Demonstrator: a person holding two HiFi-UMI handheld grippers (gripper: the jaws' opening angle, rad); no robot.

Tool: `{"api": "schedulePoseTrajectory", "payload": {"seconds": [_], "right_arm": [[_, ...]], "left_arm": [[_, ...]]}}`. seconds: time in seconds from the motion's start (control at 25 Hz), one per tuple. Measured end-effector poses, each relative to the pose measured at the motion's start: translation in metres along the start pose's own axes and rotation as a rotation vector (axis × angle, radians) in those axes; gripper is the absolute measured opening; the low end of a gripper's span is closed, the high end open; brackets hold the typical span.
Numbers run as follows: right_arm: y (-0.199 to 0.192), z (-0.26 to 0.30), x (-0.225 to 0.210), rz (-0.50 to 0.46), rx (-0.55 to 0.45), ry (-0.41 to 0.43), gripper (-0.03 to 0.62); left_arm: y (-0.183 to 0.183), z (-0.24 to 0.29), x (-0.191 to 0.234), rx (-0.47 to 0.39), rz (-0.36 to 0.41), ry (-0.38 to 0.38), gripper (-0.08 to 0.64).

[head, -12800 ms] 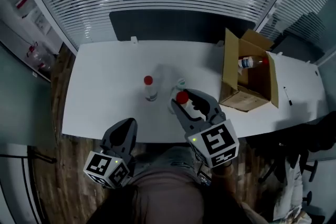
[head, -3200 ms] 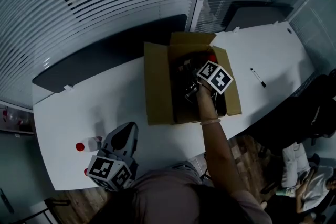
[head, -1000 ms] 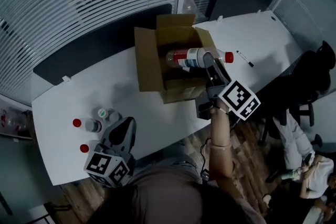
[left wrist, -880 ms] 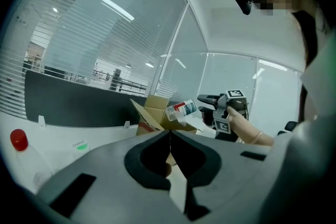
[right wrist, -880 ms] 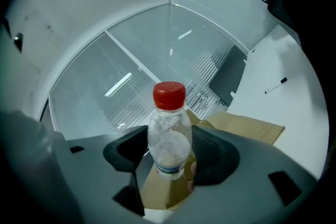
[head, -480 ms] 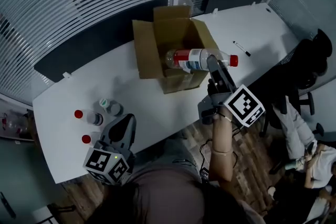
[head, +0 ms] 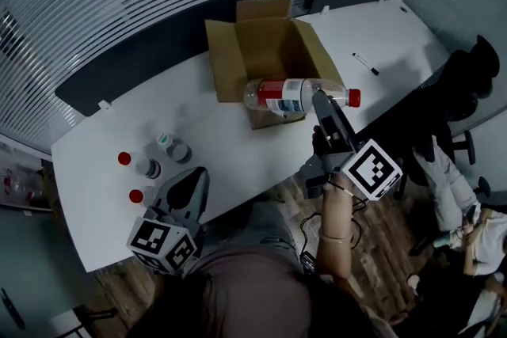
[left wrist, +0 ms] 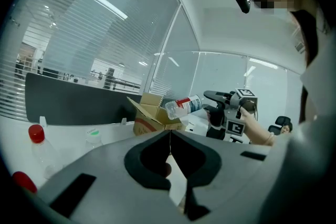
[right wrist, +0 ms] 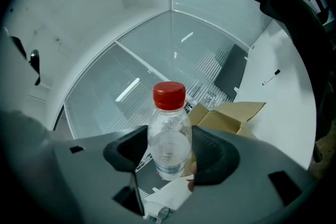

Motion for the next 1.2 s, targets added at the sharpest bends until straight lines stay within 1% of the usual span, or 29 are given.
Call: {"api": "schedulePoseTrajectory", "payload": {"seconds": [0.08,0.2,0.28,0.36,0.44,0.56,0.76,0.92,1.2], "right_arm": [[-0.006,-0.005,0.009,-0.011,0.01,0.016,0.275],[-0.026,-0.016,0.023,-0.034,0.033,0.039,0.275],[-0.036,-0.02,0.028,-0.052,0.055,0.038,0.275],[-0.043,-0.019,0.03,-0.061,0.079,0.04,0.275],[-0.049,-0.015,0.034,-0.076,0.101,0.06,0.275],[-0.063,-0.012,0.038,-0.085,0.135,0.06,0.275],[-0.091,-0.005,0.049,-0.11,0.209,0.045,0.275],[-0.115,0.005,0.059,-0.154,0.256,0.073,0.275],[-0.149,0.019,0.077,-0.178,0.348,0.113,0.275]], "left_arm": [[0.001,-0.007,0.0,0.003,0.002,0.004,0.009],[-0.012,-0.025,0.004,-0.007,0.0,0.009,0.009],[-0.02,-0.033,0.006,-0.017,-0.002,0.012,0.009],[-0.019,-0.037,0.006,-0.017,-0.006,0.026,0.009],[-0.02,-0.042,0.01,-0.021,-0.009,0.035,0.009],[-0.028,-0.05,0.02,-0.042,-0.012,0.037,0.009],[-0.026,-0.068,0.031,-0.05,-0.029,0.087,0.009],[-0.026,-0.083,0.041,-0.058,-0.039,0.125,0.009],[-0.027,-0.107,0.057,-0.085,-0.058,0.184,0.009]]}}
Point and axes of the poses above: the fingertips, and each gripper's own axes: z forward along the fingers, x to its left, y out of its top, the point moved 7 cm from there along -z, backward along the fingers, and after that the axes turned 6 degrees about -z, right-handed, at the moved point
